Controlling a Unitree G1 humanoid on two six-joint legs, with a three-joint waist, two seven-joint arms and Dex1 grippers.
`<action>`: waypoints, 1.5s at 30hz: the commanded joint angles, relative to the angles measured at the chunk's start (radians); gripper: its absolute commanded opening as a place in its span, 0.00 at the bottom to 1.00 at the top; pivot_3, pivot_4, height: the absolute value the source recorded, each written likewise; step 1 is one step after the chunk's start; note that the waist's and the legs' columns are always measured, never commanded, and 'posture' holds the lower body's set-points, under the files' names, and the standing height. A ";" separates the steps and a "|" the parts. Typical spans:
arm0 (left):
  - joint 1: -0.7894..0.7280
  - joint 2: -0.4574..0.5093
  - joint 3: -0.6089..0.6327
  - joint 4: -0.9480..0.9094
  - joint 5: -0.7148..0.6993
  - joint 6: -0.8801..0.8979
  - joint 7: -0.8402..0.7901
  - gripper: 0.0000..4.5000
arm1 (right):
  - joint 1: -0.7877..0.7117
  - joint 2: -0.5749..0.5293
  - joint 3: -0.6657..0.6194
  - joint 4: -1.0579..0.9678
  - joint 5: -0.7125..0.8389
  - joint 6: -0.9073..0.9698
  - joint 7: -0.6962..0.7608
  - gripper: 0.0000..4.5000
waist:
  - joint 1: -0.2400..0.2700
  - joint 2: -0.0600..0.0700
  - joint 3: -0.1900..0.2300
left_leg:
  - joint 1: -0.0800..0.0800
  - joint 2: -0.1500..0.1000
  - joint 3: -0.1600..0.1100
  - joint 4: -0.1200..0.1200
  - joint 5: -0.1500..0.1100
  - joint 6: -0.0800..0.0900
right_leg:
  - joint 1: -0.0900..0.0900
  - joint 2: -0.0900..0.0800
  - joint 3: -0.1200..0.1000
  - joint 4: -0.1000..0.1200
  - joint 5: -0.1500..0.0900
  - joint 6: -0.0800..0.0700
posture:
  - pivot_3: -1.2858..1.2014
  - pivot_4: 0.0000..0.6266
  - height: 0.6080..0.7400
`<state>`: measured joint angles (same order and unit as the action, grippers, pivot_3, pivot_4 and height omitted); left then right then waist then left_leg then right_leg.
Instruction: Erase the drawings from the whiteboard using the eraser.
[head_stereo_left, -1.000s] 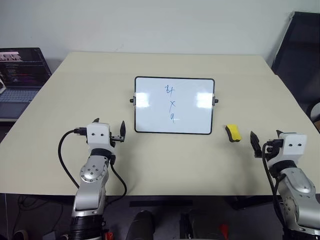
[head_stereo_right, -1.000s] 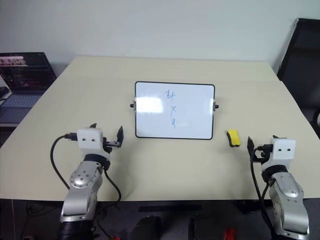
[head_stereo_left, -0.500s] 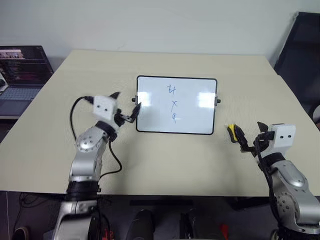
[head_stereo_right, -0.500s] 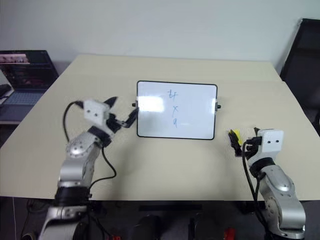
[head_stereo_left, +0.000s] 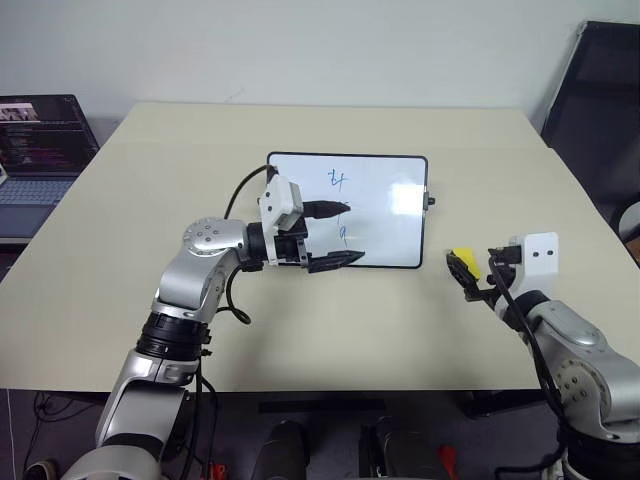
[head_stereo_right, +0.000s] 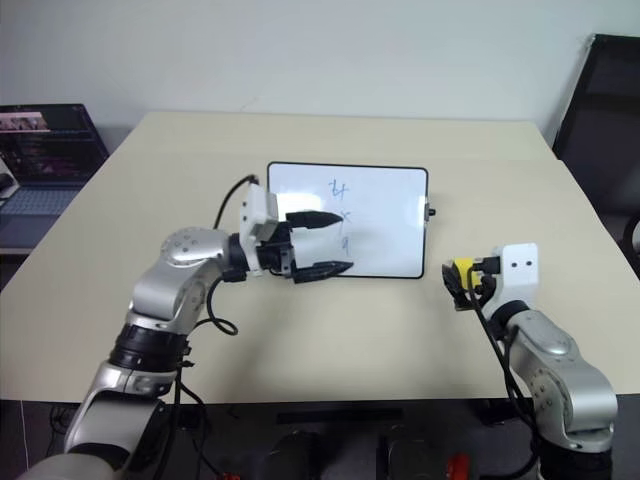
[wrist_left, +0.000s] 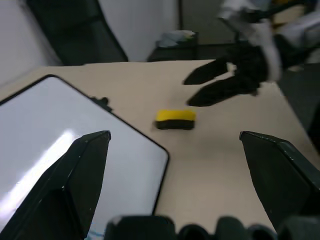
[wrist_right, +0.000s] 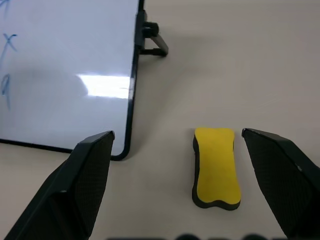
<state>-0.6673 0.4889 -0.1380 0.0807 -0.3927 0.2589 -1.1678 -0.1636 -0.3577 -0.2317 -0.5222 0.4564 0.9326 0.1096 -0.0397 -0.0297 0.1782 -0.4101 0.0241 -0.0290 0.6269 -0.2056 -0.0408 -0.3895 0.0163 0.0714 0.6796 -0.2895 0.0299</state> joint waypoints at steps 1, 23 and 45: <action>-0.046 0.001 -0.004 0.001 -0.006 -0.014 -0.046 1.00 | -0.042 -0.018 0.013 0.038 -0.025 0.027 -0.009 0.99 | 0.001 0.000 0.000 | 0.000 0.000 0.000 0.000 0.000 0.000 | 0.000 0.000 0.000 0.000 0.000 0.000 | 0.52 0.24 1.00; -0.096 -0.035 0.010 0.143 0.047 -0.094 -0.052 1.00 | -0.167 0.007 0.051 0.384 -0.168 -0.153 0.020 0.96 | 0.000 0.000 0.000 | -0.003 0.000 0.000 0.000 0.000 0.000 | -0.002 0.000 0.000 0.000 0.000 0.000 | 0.52 0.24 1.00; 0.014 -0.063 0.038 -0.014 0.148 0.041 0.294 1.00 | -0.046 -0.028 0.080 0.157 -0.188 -0.139 0.086 0.23 | 0.006 0.000 0.000 | -0.005 0.000 -0.002 0.000 0.000 0.000 | -0.004 0.000 0.000 0.000 0.000 0.000 | 0.52 0.24 1.00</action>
<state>-0.6501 0.4263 -0.1391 0.1398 -0.2516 0.2694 -0.9312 -0.2261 -0.3675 -0.1581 -0.2781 0.2576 0.7969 0.1697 -0.0339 -0.0293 0.1785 -0.4159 0.0237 -0.0309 0.6274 -0.2058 -0.0405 -0.3940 0.0160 0.0708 0.6797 -0.2895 0.0299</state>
